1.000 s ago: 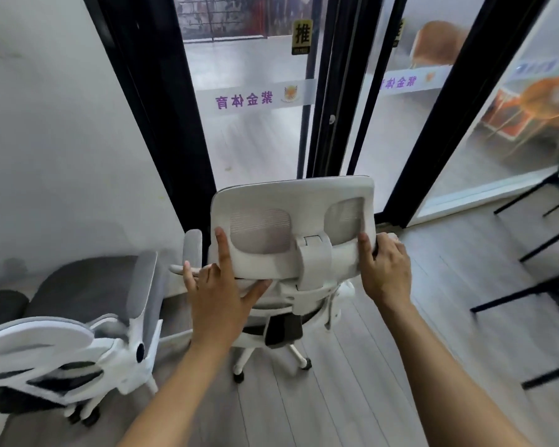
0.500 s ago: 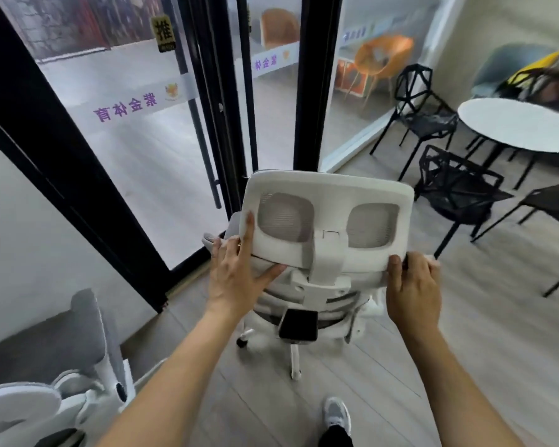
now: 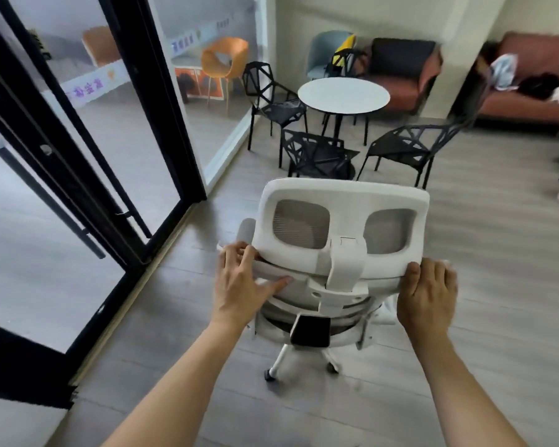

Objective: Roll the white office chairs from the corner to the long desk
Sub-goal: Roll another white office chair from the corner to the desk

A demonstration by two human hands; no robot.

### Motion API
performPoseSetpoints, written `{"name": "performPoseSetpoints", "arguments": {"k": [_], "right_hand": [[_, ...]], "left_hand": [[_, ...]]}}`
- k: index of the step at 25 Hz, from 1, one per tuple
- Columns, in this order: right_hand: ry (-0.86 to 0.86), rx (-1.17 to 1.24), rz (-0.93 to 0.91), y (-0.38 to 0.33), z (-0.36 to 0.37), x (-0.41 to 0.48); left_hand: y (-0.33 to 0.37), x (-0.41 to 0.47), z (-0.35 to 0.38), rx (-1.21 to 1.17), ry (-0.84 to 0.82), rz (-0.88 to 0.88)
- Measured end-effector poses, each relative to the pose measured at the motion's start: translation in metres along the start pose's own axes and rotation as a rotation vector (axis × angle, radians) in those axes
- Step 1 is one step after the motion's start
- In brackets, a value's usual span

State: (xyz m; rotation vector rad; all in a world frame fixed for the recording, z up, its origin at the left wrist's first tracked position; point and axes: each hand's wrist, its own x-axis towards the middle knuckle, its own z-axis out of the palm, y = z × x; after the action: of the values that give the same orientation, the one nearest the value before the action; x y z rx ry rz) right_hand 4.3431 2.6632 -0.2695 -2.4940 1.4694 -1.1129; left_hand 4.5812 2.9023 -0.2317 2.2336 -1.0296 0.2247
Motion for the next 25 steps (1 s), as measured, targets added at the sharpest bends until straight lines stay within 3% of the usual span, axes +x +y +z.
{"name": "performPoseSetpoints", "arguments": {"k": [6, 12, 20, 25], "right_hand": [[0.097, -0.117, 0.205, 0.133, -0.044, 0.025], [0.216, -0.174, 0.395, 0.255, -0.089, 0.055], [0.234, -0.149, 0.604, 0.426, -0.162, 0.097], [0.340, -0.132, 0.582, 0.509, -0.204, 0.114]], "left_hand": [[0.121, 0.037, 0.092, -0.187, -0.172, 0.097], [0.246, 0.072, 0.190, -0.250, -0.268, 0.415], [0.440, 0.097, 0.327, -0.335, -0.365, 0.596], [0.559, 0.112, 0.413, -0.404, -0.461, 0.714]]}}
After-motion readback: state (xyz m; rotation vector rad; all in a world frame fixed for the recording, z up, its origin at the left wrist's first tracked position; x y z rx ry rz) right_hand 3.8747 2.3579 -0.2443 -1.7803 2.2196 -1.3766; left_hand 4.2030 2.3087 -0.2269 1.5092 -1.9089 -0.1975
